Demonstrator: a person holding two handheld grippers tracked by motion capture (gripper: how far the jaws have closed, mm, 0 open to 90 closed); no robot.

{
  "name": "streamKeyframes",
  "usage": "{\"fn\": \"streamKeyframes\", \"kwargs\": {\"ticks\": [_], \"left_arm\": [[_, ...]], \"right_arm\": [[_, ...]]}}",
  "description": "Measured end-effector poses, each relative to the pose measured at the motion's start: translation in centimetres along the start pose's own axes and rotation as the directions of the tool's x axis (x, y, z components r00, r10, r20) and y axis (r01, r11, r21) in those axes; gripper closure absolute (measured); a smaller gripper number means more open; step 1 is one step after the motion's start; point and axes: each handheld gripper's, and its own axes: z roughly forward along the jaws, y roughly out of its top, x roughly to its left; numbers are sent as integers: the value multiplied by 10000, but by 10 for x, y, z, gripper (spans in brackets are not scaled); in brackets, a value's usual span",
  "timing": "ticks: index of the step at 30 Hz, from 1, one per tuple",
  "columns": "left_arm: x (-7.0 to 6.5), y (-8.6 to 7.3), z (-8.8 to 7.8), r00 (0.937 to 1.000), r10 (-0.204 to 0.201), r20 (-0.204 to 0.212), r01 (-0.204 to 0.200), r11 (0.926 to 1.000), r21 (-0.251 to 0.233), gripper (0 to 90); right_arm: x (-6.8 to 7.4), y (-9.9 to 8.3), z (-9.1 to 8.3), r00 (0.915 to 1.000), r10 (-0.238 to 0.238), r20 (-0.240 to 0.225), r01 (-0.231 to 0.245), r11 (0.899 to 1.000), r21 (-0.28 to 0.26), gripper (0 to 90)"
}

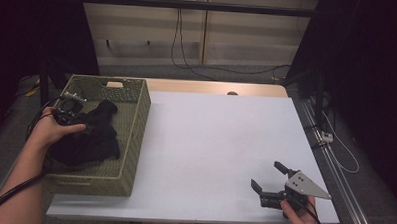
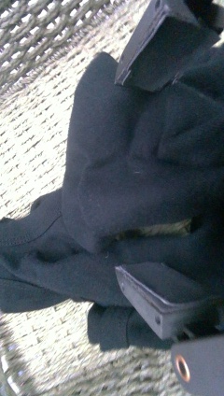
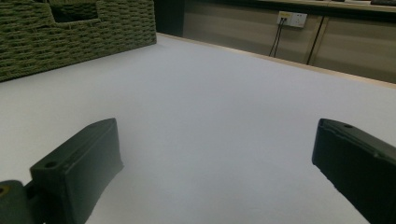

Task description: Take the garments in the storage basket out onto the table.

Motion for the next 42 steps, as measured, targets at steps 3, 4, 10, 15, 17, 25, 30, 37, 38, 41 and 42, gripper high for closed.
{"fn": "streamKeyframes", "kwargs": {"ticks": [3,4,10,15,17,25,30,37,38,41,42], "left_arm": [[3,-4,3,9972,473,-578,-458,9986,269,63],[3,-5,6,9956,624,-693,-599,9975,367,57],[3,-6,26,9930,854,-813,-814,9954,511,31],[9,-9,39,9950,741,-670,-709,9963,492,0],[12,-13,43,9968,586,-544,-568,9978,341,0],[10,-20,47,9964,822,-231,-813,9960,365,2],[6,-15,42,9970,763,134,-770,9949,652,233],[5,-19,41,9978,-246,615,224,9991,358,529],[5,-18,41,9978,-252,606,229,9990,382,556],[2,-15,39,9982,-195,573,154,9972,727,671],[1,-14,40,9982,-268,541,231,9975,669,671]], "right_arm": [[1,0,0,10000,-57,-61,57,10000,-30,4],[1,0,0,10000,-56,-50,56,10000,-20,4],[3,1,2,9998,-118,-128,118,9999,-21,4],[2,0,4,9998,-77,-164,77,10000,47,4],[2,-1,4,9998,-65,-184,66,10000,58,4],[2,-2,3,9998,-68,-208,70,9999,92,5],[2,-1,3,9998,-71,-174,72,10000,55,5],[3,-1,2,9998,-72,-183,73,10000,51,5],[3,-1,2,9998,-74,-195,75,10000,43,5],[3,0,3,9997,-93,-209,93,9999,37,5],[3,0,3,9998,-103,-197,104,9999,32,5]]}}
